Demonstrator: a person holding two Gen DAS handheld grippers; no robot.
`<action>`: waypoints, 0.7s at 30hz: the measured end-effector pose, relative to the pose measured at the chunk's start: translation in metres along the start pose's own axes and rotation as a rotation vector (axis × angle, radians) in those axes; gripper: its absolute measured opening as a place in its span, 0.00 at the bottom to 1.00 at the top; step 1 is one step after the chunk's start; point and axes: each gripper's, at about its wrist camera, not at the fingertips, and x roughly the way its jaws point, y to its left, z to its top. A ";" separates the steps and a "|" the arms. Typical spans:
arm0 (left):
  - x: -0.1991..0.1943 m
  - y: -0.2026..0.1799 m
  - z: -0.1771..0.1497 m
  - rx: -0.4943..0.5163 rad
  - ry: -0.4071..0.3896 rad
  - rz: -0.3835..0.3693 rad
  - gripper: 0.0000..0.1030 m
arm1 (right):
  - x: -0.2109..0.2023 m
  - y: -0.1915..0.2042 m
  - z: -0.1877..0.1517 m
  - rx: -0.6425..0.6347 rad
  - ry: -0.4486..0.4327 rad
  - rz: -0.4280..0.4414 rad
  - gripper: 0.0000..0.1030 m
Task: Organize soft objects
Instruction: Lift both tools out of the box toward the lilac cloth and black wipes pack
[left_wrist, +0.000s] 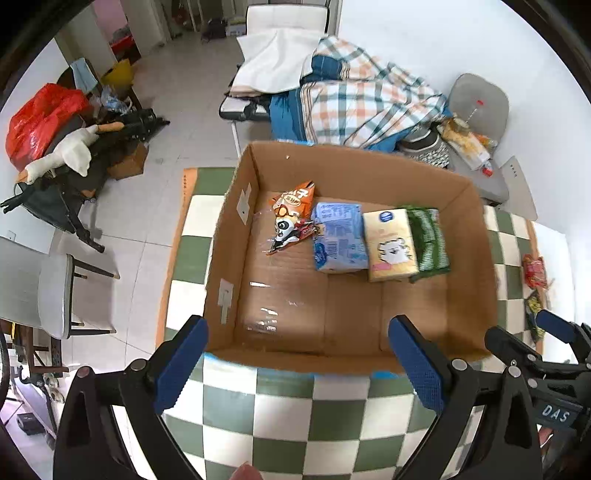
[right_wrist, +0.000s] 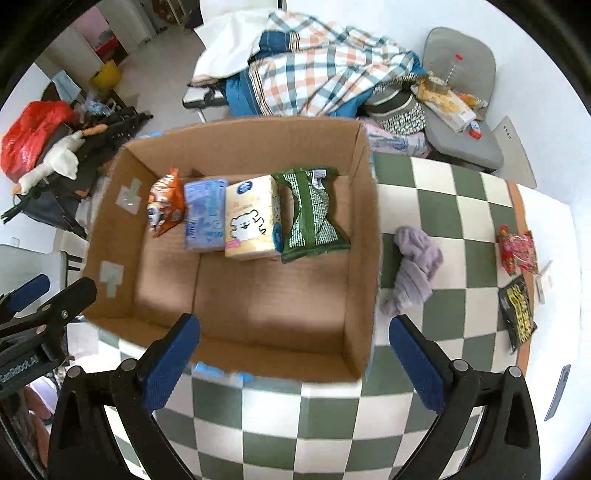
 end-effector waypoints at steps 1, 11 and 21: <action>-0.010 -0.001 -0.004 0.000 -0.012 -0.009 0.97 | -0.012 -0.001 -0.007 0.003 -0.020 0.006 1.00; -0.091 -0.010 -0.036 0.038 -0.144 0.014 0.97 | -0.100 -0.003 -0.060 0.022 -0.143 0.034 1.00; -0.118 -0.028 -0.056 0.047 -0.146 -0.011 0.97 | -0.142 -0.007 -0.089 0.004 -0.183 0.114 1.00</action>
